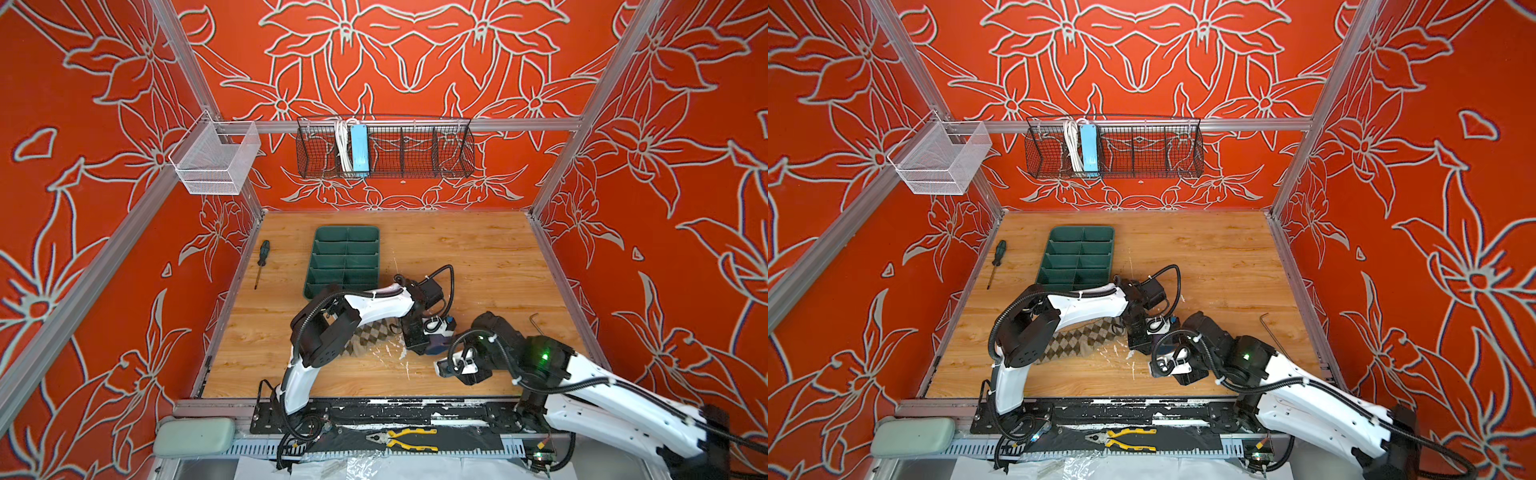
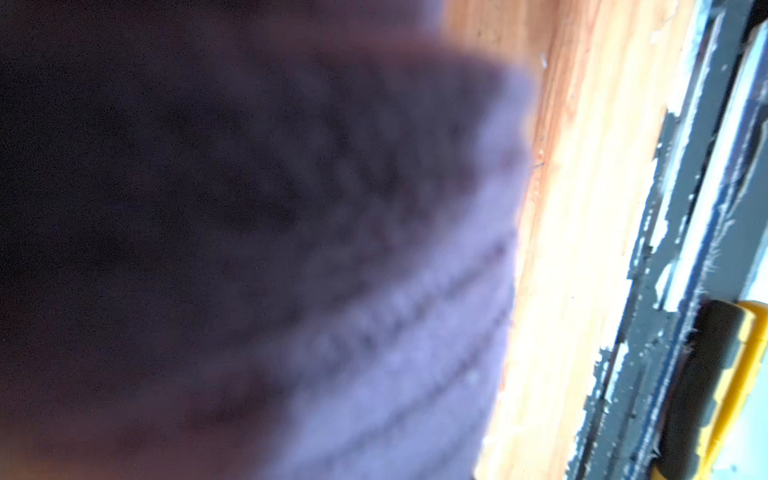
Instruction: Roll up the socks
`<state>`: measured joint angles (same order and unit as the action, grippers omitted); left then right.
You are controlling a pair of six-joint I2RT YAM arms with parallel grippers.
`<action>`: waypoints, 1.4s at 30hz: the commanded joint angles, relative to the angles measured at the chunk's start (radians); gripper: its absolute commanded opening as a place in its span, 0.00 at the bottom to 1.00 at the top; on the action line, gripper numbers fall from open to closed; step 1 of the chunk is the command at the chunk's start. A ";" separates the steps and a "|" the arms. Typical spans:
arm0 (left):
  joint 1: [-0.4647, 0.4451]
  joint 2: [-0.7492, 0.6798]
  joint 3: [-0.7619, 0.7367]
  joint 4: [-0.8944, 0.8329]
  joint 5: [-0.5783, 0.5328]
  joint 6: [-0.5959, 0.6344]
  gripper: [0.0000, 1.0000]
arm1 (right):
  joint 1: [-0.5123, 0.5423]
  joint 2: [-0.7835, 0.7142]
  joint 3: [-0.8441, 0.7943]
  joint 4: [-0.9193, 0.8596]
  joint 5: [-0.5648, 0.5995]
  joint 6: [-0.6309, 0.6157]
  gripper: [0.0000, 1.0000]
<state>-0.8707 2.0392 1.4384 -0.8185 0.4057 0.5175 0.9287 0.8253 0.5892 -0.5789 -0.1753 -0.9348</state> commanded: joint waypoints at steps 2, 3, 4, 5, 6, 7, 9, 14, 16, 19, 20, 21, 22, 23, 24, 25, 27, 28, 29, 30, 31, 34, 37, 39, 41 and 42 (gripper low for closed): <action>0.024 0.033 0.027 -0.071 0.059 -0.019 0.16 | 0.012 0.120 -0.021 0.218 0.109 -0.073 0.71; 0.026 0.033 0.027 -0.071 0.065 -0.018 0.16 | 0.012 0.154 -0.022 0.244 0.129 -0.079 0.72; 0.028 0.032 0.028 -0.070 0.068 -0.019 0.16 | 0.012 0.188 -0.017 0.264 0.160 -0.082 0.72; 0.030 0.032 0.027 -0.070 0.070 -0.020 0.16 | 0.012 0.212 -0.011 0.277 0.184 -0.074 0.72; 0.033 0.034 0.030 -0.071 0.074 -0.020 0.16 | 0.012 0.234 0.003 0.278 0.210 -0.060 0.72; 0.035 0.032 0.030 -0.071 0.077 -0.021 0.16 | 0.013 0.243 0.017 0.269 0.228 -0.043 0.72; 0.041 0.032 0.031 -0.068 0.072 -0.028 0.16 | 0.012 0.223 0.025 0.243 0.241 -0.011 0.72; 0.056 0.027 0.040 -0.072 0.078 -0.029 0.16 | 0.010 0.068 0.009 0.119 0.232 0.091 0.72; 0.064 0.032 0.048 -0.077 0.101 -0.033 0.19 | 0.010 0.001 0.009 0.057 0.214 0.144 0.71; 0.074 0.042 0.060 -0.080 0.129 -0.034 0.26 | 0.010 -0.059 0.008 0.001 0.207 0.183 0.69; 0.076 0.047 0.064 -0.084 0.132 -0.035 0.28 | 0.010 -0.070 0.008 -0.005 0.219 0.193 0.69; 0.078 0.054 0.069 -0.089 0.133 -0.035 0.30 | 0.009 -0.081 0.009 -0.006 0.241 0.207 0.69; 0.080 0.060 0.075 -0.096 0.136 -0.035 0.33 | 0.010 -0.091 0.011 0.001 0.264 0.224 0.69; 0.081 0.067 0.079 -0.101 0.141 -0.033 0.35 | 0.007 -0.099 0.013 0.010 0.283 0.242 0.69; 0.082 0.073 0.084 -0.107 0.140 -0.035 0.38 | 0.001 -0.106 0.014 0.015 0.293 0.254 0.69; 0.084 0.077 0.089 -0.109 0.142 -0.036 0.41 | -0.003 -0.110 0.017 0.015 0.294 0.267 0.68; 0.085 0.079 0.090 -0.099 0.135 -0.040 0.46 | -0.011 -0.113 0.024 0.009 0.288 0.289 0.68; 0.085 0.077 0.089 -0.095 0.131 -0.042 0.48 | -0.013 -0.113 0.029 -0.007 0.285 0.295 0.68; 0.087 0.072 0.089 -0.087 0.122 -0.046 0.50 | -0.016 -0.114 0.035 -0.022 0.283 0.300 0.68; 0.088 0.063 0.086 -0.075 0.108 -0.052 0.53 | -0.017 -0.117 0.044 -0.045 0.282 0.303 0.68; 0.088 0.048 0.080 -0.064 0.100 -0.054 0.54 | -0.020 -0.123 0.051 -0.071 0.281 0.303 0.68; 0.091 -0.031 0.046 -0.011 0.087 -0.051 0.60 | -0.034 -0.149 0.069 -0.139 0.272 0.299 0.68; 0.093 -0.132 -0.005 0.038 0.071 -0.033 0.67 | -0.063 -0.168 0.080 -0.189 0.231 0.291 0.69; 0.093 -0.196 -0.029 0.038 0.047 -0.007 0.69 | -0.085 -0.165 0.088 -0.222 0.187 0.275 0.70; 0.096 -0.250 -0.053 0.040 -0.005 -0.001 0.70 | -0.101 -0.138 0.104 -0.243 0.146 0.260 0.73; 0.098 -0.287 -0.071 0.049 -0.036 -0.002 0.70 | -0.112 -0.113 0.115 -0.249 0.124 0.251 0.74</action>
<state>-0.7795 1.8374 1.3941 -0.7902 0.4381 0.4831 0.8364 0.6781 0.6601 -0.7551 0.0311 -0.6689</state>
